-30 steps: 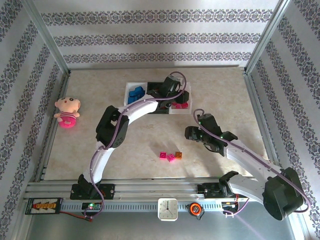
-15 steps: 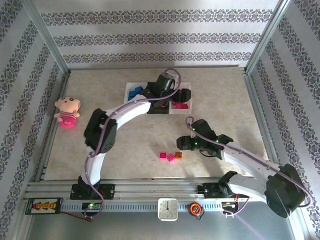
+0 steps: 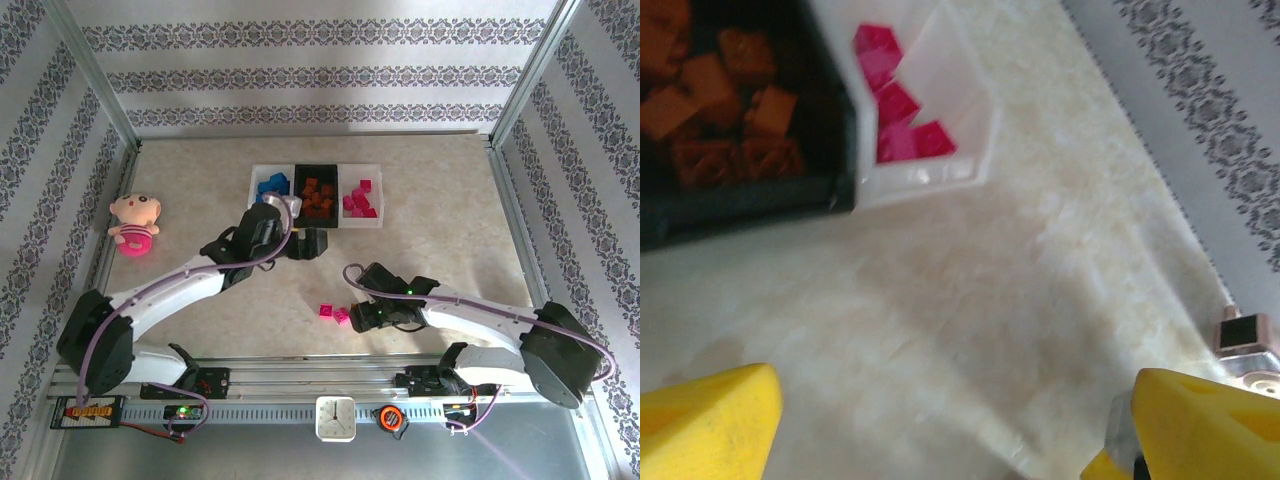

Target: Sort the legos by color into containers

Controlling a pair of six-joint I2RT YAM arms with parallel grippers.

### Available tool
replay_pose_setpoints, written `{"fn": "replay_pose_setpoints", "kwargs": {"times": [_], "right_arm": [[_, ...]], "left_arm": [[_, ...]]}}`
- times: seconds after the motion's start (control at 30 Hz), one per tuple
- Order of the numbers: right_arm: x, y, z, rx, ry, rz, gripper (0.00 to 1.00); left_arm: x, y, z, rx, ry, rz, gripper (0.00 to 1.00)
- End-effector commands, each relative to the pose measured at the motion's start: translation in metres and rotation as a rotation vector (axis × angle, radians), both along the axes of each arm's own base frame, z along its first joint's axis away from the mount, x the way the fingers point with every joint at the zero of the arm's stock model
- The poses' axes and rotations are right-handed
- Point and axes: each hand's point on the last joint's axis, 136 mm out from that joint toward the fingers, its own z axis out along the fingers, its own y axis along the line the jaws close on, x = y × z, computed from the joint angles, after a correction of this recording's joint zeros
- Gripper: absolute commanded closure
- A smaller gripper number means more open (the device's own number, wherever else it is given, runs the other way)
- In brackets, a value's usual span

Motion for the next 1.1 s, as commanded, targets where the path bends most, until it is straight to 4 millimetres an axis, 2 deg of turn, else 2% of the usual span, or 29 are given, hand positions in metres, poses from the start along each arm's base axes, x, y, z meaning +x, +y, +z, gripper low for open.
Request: {"fn": "replay_pose_setpoints", "kwargs": {"times": [0.0,0.27,0.57,0.67,0.77,0.9,0.97,1.07], "right_arm": [[0.01,0.002,0.005,-0.039,-0.037,-0.021,0.35],[0.025,0.03,0.006,-0.025,-0.057,0.021,0.36],[0.025,0.025,-0.012,-0.096,-0.023,0.014,0.52],[0.025,0.023,-0.008,-0.098,-0.03,0.013,0.62],[0.029,0.024,0.011,-0.06,-0.075,0.02,0.68],[0.045,0.036,0.054,0.033,-0.153,0.041,0.72],[0.062,0.045,0.078,0.094,-0.198,0.039,0.72],[0.099,0.06,0.107,0.162,-0.262,0.02,0.72]], "left_arm": [[-0.009,0.024,-0.005,0.021,0.007,0.072,0.08],[-0.026,0.047,-0.024,0.074,0.036,0.12,0.05],[-0.033,0.06,-0.027,0.105,0.031,0.141,0.05],[-0.034,0.061,-0.025,0.111,0.024,0.139,0.04],[-0.035,0.067,-0.022,0.127,0.007,0.15,0.0],[-0.039,0.078,-0.022,0.142,-0.01,0.179,0.0],[-0.043,0.086,-0.025,0.151,-0.011,0.202,0.0],[-0.049,0.094,-0.028,0.155,-0.007,0.219,0.0]]}}
